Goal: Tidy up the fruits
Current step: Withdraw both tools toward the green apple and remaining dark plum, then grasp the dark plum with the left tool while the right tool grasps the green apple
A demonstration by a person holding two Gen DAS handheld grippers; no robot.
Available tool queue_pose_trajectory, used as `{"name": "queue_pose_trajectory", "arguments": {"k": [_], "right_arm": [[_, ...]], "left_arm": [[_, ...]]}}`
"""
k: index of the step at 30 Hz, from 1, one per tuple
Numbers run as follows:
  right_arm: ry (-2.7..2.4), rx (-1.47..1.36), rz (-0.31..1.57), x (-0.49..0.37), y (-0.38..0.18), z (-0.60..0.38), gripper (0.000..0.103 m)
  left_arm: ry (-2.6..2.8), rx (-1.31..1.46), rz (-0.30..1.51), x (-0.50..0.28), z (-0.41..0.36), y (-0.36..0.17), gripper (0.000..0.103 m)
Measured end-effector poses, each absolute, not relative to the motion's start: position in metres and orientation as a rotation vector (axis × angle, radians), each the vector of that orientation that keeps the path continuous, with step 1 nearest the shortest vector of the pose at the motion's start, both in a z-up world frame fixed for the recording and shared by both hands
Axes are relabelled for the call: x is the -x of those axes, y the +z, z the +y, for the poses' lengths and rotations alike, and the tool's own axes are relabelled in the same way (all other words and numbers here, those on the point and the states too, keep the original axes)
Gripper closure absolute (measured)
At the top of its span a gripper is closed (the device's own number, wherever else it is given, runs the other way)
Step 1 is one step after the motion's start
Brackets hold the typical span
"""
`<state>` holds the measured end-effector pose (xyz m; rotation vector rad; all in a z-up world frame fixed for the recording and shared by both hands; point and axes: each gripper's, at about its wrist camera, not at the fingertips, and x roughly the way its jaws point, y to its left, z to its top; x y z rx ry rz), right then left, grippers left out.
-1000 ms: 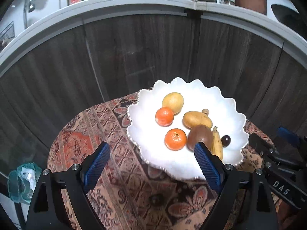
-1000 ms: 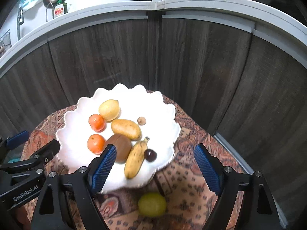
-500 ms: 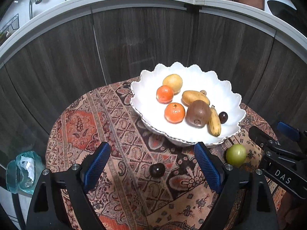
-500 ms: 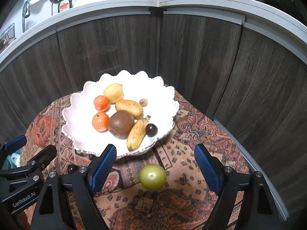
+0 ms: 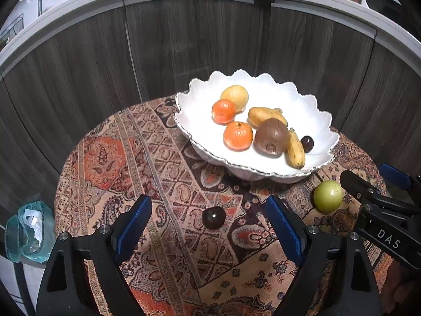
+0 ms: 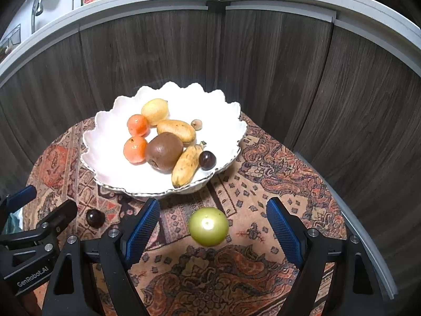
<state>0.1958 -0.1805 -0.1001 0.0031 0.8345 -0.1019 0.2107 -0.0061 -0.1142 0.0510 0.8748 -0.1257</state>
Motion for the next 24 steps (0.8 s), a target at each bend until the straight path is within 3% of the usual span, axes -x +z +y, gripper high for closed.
{"name": "queue_pose_trajectory", "arguments": {"k": [10, 17, 24], "right_arm": [[-0.111, 0.003, 0.881, -0.205, -0.125, -0.184, 0.019], [-0.113, 0.009, 0.908, -0.214, -0.141, -0.183, 0.019], [-0.110, 0.020, 0.926, -0.223, -0.153, -0.181, 0.019]], "left_arm": [[-0.133, -0.075, 0.925, -0.219, -0.010, -0.143, 0.025], [-0.149, -0.066, 0.968, -0.228, -0.009, -0.161, 0.039], [-0.149, -0.058, 0.972, -0.235, -0.008, -0.173, 0.044]]}}
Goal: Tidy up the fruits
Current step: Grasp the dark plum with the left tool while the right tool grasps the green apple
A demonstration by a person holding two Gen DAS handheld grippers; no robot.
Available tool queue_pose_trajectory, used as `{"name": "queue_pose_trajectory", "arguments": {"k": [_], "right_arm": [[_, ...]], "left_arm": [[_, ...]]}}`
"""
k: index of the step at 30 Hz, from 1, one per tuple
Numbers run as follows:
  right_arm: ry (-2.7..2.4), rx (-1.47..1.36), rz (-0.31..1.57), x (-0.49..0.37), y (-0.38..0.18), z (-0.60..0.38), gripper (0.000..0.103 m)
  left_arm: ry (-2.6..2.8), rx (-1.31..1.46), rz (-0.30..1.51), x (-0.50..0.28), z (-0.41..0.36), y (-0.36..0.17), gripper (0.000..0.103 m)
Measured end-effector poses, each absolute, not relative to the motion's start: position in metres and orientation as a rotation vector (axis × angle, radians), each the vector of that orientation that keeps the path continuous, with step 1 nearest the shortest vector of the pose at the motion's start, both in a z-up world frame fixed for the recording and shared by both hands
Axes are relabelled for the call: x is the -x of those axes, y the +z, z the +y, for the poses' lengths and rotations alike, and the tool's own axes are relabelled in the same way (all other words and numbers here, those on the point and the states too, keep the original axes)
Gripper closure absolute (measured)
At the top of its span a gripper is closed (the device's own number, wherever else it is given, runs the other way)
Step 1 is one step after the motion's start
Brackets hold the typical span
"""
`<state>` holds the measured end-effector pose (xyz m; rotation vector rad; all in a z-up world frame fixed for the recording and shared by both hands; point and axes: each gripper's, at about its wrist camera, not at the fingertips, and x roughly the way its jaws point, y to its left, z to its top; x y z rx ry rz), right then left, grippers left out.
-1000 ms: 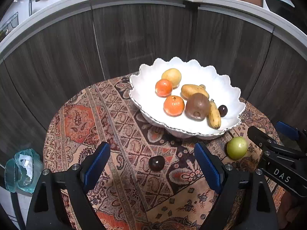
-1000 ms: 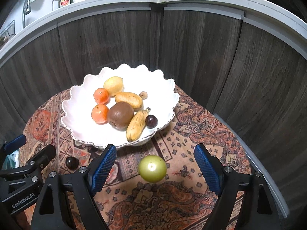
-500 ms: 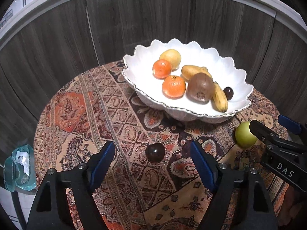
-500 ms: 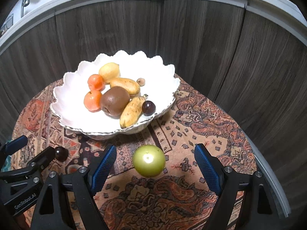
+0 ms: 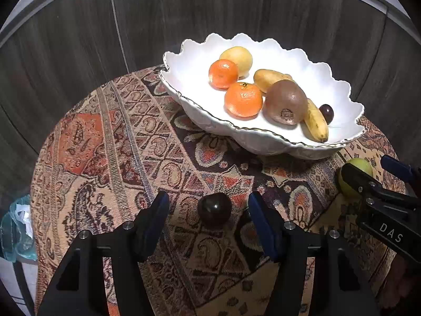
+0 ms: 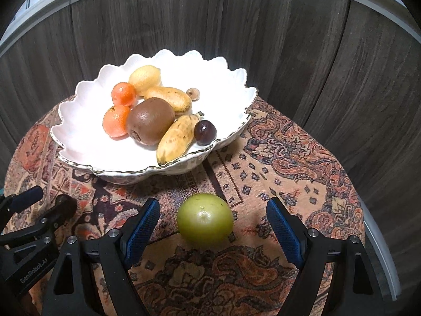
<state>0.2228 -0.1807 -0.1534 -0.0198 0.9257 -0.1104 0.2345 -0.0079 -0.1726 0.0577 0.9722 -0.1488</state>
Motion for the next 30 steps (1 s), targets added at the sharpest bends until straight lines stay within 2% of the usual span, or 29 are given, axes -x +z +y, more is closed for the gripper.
{"name": "queue_pose_trajectory", "arguments": {"k": [5, 11, 13, 15, 18, 20, 30], "right_arm": [[-0.108, 0.016, 0.948, -0.227, -0.162, -0.180, 0.019], [-0.110, 0.015, 0.964, -0.231, -0.172, -0.182, 0.022], [-0.109, 0.011, 0.973, -0.233, -0.175, -0.183, 0.027], [-0.102, 0.004, 0.987, -0.235, -0.179, -0.184, 0.039], [-0.073, -0.016, 0.998, -0.236, -0.184, -0.184, 0.049], [-0.062, -0.015, 0.994, -0.235, -0.184, -0.182, 0.054], [-0.064, -0.019, 0.980, -0.228, -0.176, -0.183, 0.054]], "left_arm": [[-0.160, -0.053, 1.003, -0.240, -0.009, -0.185, 0.057], [-0.168, -0.065, 0.997, -0.240, -0.012, -0.190, 0.058], [-0.170, -0.066, 0.995, -0.240, -0.012, -0.191, 0.060], [-0.173, -0.072, 0.992, -0.240, -0.013, -0.191, 0.067], [-0.176, -0.082, 0.988, -0.240, -0.014, -0.191, 0.074], [-0.178, -0.082, 0.987, -0.241, -0.014, -0.191, 0.074], [-0.181, -0.083, 0.953, -0.235, -0.013, -0.172, 0.075]]}}
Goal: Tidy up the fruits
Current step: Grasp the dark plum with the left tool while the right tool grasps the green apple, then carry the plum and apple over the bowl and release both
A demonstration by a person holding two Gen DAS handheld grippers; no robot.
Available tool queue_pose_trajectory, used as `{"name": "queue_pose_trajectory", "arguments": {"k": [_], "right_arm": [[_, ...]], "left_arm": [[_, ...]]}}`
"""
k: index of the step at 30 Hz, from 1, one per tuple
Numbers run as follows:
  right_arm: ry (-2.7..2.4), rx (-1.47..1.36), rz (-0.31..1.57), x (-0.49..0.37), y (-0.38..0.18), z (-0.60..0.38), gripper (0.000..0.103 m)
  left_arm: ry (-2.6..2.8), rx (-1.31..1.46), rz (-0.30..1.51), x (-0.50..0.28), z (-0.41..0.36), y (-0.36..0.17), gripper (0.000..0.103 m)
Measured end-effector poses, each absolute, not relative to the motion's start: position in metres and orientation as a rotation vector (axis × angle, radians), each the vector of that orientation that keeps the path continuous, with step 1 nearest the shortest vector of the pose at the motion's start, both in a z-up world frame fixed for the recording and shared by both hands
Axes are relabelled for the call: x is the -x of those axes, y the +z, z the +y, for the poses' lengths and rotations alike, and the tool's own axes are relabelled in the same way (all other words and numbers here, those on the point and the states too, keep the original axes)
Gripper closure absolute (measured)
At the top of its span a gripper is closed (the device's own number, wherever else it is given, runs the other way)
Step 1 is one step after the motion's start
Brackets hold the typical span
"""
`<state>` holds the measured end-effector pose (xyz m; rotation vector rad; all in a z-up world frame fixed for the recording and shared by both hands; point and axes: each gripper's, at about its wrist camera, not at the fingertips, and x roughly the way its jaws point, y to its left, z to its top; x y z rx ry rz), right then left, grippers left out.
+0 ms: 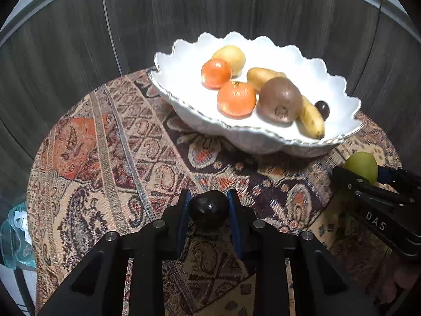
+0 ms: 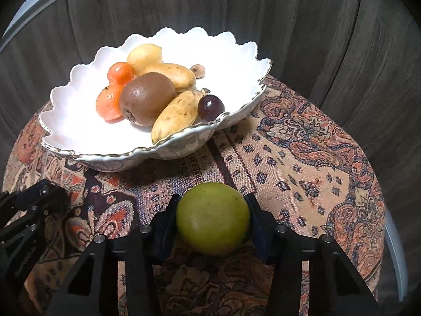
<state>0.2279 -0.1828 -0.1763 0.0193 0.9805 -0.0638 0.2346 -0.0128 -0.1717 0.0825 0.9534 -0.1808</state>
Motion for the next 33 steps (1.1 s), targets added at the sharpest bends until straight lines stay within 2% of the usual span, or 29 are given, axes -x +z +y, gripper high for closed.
{"name": "queue_pose_trajectory", "arguments": {"k": [18, 33], "right_arm": [[-0.040, -0.017, 0.842, -0.214, -0.102, -0.183, 0.054], [-0.038, 0.013, 0.739, -0.257, -0.058, -0.187, 0.054]], "left_arm": [[-0.191, -0.062, 0.850, -0.225, -0.013, -0.104, 0.075], [-0.211, -0.082, 0.767, -0.275, -0.022, -0.065, 0.075]]}}
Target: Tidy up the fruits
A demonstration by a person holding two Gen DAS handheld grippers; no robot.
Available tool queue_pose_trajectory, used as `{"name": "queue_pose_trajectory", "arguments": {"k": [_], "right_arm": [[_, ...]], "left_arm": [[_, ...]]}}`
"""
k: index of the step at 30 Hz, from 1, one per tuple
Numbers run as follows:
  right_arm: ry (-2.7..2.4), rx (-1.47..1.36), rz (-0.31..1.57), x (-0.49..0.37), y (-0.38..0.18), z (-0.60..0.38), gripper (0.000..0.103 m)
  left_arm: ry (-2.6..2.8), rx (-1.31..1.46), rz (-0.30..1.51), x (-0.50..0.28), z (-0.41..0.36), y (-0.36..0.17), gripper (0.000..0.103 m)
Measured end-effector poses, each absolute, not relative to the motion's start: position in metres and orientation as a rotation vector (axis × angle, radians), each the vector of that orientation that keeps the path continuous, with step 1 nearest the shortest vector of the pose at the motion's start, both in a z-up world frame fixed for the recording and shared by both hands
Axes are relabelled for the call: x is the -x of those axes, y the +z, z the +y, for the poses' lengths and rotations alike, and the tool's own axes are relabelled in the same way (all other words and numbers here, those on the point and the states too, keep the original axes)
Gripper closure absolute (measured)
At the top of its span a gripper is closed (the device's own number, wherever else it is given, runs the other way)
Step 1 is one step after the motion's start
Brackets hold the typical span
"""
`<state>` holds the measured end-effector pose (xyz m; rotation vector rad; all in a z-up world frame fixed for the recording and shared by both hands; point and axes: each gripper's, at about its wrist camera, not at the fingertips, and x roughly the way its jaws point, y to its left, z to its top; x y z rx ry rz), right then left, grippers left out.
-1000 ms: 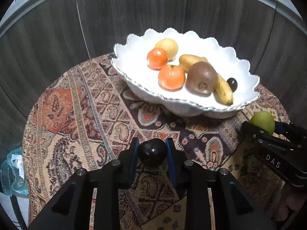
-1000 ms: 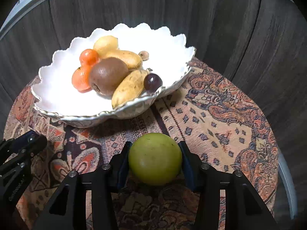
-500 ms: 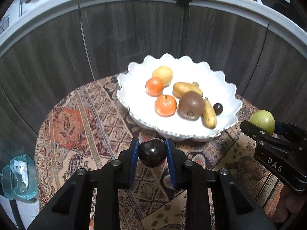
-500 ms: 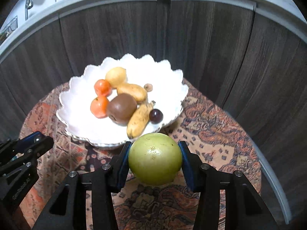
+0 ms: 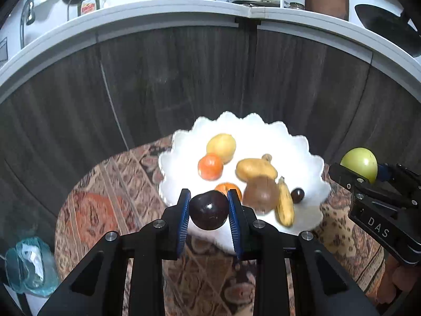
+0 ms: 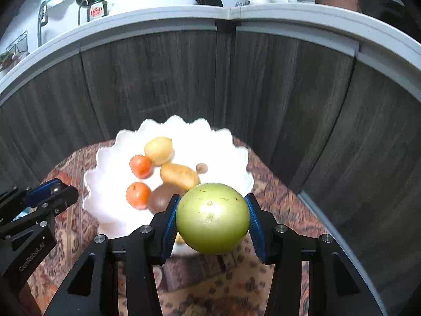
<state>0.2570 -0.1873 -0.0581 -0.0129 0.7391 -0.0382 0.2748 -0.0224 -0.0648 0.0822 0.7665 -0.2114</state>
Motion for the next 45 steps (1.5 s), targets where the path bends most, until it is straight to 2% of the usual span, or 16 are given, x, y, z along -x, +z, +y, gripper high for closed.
{"name": "queue_pose_trajectory", "arguments": {"k": [8, 26, 28, 30, 31, 37, 39, 41, 45], "right_arm": [[-0.049, 0.015, 0.751, -0.296, -0.059, -0.189, 0.054], [-0.038, -0.024, 0.877, -0.347, -0.106, -0.190, 0.054], [-0.035, -0.026, 0.881, -0.348, -0.109, -0.189, 0.054], [-0.034, -0.026, 0.885, -0.349, -0.111, -0.189, 0.054], [-0.031, -0.028, 0.889, -0.349, -0.112, -0.189, 0.054], [-0.045, -0.029, 0.896, -0.347, -0.112, -0.191, 0.052], [-0.065, -0.012, 0.876, -0.344, -0.106, -0.190, 0.036], [-0.085, 0.015, 0.851, -0.339, -0.098, -0.188, 0.027], [-0.090, 0.016, 0.827, -0.330, -0.081, -0.189, 0.025]], "left_arm": [[-0.208, -0.091, 0.768, -0.318, -0.027, -0.070, 0.075], [-0.203, -0.074, 0.844, -0.363, -0.027, -0.114, 0.074], [-0.203, -0.080, 0.849, -0.365, -0.029, -0.116, 0.069], [-0.190, -0.080, 0.848, -0.365, -0.029, -0.116, 0.050], [-0.184, -0.080, 0.845, -0.365, -0.028, -0.116, 0.046], [-0.160, -0.084, 0.847, -0.361, -0.027, -0.113, 0.036], [-0.151, -0.082, 0.852, -0.360, -0.026, -0.110, 0.028], [-0.154, -0.071, 0.850, -0.357, -0.024, -0.107, 0.027], [-0.155, -0.068, 0.841, -0.349, -0.024, -0.095, 0.024]]}}
